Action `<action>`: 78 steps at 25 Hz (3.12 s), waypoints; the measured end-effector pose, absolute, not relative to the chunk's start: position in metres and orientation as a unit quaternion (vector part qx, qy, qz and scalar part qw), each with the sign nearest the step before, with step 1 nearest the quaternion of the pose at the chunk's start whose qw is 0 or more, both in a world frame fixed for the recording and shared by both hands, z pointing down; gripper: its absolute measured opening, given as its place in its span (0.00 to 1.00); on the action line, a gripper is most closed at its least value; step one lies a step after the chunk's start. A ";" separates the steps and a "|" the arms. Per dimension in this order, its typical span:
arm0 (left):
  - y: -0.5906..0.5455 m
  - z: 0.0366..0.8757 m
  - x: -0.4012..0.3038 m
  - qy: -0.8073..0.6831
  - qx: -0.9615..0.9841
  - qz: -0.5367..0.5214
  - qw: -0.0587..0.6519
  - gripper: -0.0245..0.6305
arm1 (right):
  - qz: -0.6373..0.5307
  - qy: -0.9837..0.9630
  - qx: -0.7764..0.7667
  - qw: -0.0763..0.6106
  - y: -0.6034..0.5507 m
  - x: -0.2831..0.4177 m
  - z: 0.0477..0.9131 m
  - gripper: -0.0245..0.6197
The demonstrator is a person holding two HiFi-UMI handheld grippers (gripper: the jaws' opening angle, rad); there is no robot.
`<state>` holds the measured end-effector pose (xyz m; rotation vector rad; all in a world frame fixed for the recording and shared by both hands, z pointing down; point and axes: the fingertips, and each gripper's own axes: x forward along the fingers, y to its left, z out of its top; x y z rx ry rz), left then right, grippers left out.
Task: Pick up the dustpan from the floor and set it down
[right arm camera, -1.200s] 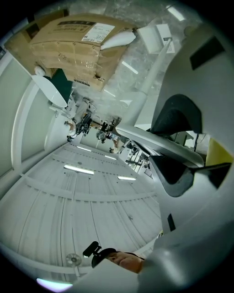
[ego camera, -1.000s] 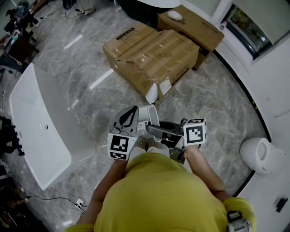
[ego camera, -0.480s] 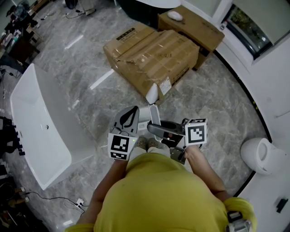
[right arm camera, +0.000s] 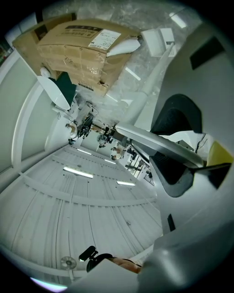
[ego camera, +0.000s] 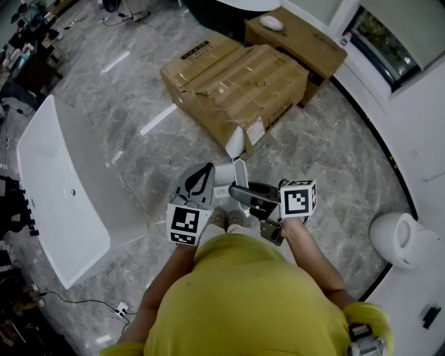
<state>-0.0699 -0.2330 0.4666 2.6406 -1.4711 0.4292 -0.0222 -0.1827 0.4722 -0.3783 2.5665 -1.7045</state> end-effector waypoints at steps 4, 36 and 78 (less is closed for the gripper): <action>-0.234 0.469 -0.071 -0.483 0.863 0.142 0.047 0.04 | -0.555 0.822 -0.129 0.000 -0.188 -0.023 0.501 0.27; -0.234 0.483 -0.076 -0.479 0.861 0.157 0.064 0.04 | -0.588 0.782 -0.201 -0.043 -0.220 -0.023 0.664 0.23; -0.268 0.318 -0.044 -0.507 0.856 0.073 -0.075 0.04 | 0.065 0.825 -0.561 -0.001 -0.261 0.083 0.309 0.05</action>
